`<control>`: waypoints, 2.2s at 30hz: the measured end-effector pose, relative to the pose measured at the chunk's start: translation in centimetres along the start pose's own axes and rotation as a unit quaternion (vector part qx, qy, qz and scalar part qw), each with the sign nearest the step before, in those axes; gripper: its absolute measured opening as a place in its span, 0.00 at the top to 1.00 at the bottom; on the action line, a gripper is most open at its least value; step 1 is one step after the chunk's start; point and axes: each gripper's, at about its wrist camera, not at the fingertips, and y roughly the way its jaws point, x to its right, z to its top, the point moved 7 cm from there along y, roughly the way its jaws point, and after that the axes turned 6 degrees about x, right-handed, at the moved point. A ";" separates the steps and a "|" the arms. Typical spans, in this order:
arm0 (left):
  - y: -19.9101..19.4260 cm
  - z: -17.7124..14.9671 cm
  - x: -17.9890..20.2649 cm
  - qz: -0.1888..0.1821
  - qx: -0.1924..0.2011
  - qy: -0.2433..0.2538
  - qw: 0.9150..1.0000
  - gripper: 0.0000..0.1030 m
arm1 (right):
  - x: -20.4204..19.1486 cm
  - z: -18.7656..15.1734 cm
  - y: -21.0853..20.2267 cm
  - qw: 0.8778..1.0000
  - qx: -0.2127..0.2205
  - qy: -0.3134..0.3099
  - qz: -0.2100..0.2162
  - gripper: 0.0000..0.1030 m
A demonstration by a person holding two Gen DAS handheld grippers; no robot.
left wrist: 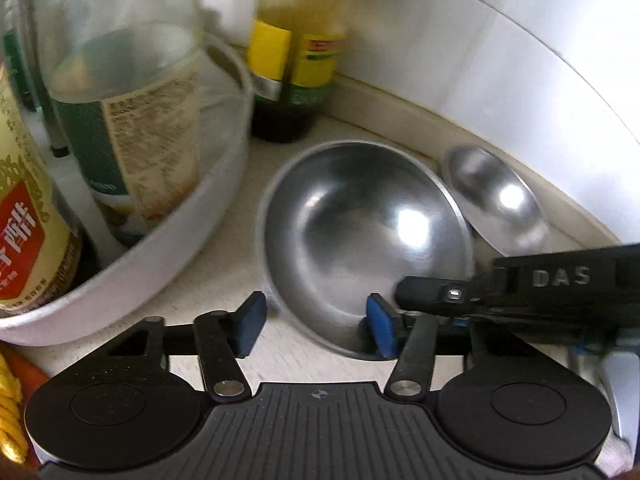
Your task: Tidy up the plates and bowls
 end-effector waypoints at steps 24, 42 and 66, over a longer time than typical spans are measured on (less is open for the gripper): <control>-7.4 -4.5 1.4 -0.056 0.017 0.160 0.985 0.20 | 0.5 -8.3 -8.8 0.999 0.012 0.010 -0.052 0.73; -9.3 -1.2 5.0 0.017 0.114 0.236 0.965 0.14 | 0.4 -3.3 -14.0 0.992 0.085 -0.059 -0.073 0.63; 0.5 4.4 10.1 0.051 0.085 0.262 0.960 0.07 | 6.1 5.6 -9.8 0.988 0.098 -0.080 -0.088 0.62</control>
